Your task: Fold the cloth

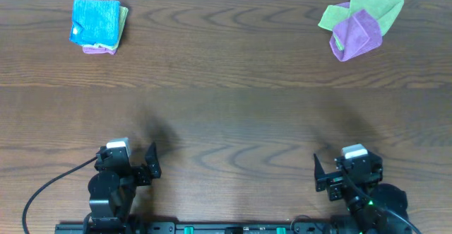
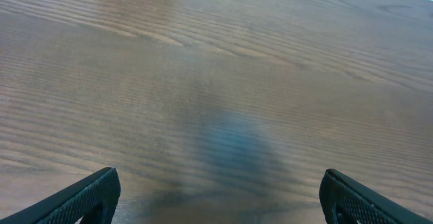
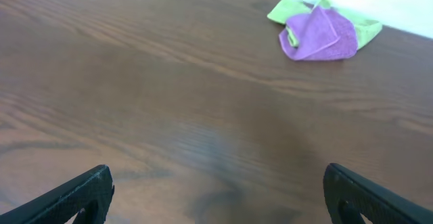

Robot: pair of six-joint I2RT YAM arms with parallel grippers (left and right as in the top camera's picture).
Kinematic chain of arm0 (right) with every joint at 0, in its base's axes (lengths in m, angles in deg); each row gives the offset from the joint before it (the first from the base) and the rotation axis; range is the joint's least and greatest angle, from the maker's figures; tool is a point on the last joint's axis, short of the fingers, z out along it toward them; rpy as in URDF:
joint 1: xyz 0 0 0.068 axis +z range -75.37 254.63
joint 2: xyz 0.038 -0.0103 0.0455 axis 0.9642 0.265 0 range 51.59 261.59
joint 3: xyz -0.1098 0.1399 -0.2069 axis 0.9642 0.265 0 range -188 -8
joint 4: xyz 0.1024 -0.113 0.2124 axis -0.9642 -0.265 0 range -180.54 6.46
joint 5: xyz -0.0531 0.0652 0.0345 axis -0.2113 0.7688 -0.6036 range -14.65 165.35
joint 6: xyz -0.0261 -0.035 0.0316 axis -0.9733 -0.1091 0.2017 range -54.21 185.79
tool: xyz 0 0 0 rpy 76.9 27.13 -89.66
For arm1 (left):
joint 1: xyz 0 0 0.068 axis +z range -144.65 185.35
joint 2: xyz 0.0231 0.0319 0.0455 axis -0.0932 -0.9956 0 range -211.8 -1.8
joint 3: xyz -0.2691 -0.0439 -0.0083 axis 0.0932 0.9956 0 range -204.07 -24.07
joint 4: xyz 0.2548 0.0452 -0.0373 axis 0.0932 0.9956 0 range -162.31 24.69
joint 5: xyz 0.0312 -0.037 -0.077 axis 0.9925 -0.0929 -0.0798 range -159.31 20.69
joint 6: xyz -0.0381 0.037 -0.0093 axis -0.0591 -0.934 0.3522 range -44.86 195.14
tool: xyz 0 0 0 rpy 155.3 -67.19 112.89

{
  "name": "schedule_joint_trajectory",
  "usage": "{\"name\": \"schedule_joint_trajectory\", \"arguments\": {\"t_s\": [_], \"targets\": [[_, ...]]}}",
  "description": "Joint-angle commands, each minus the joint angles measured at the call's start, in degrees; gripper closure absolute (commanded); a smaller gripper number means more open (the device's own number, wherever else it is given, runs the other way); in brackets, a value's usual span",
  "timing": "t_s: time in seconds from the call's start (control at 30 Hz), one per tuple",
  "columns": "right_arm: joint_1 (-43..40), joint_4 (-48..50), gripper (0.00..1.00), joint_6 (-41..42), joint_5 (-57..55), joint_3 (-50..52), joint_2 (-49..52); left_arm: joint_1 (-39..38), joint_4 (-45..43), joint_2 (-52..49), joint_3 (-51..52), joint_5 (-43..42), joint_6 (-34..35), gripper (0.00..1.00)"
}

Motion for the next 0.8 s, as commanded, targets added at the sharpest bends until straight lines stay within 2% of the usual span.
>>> {"name": "schedule_joint_trajectory", "arguments": {"t_s": [0.0, 0.43, 0.77], "targets": [[-0.6, -0.1, 0.01, -0.7, -0.3, 2.2, -0.8, 0.2, -0.4, 0.3, 0.7, 0.6, -0.8, 0.04], [-0.6, -2.2, 0.01, -0.7, -0.2, 10.4, -0.8, 0.2, -0.4, 0.3, 0.7, 0.6, -0.8, 0.05], [-0.5, -1.9, 0.01, -0.7, -0.3, 10.8, -0.8, 0.2, -0.4, 0.3, 0.7, 0.6, -0.8, 0.04]]}}
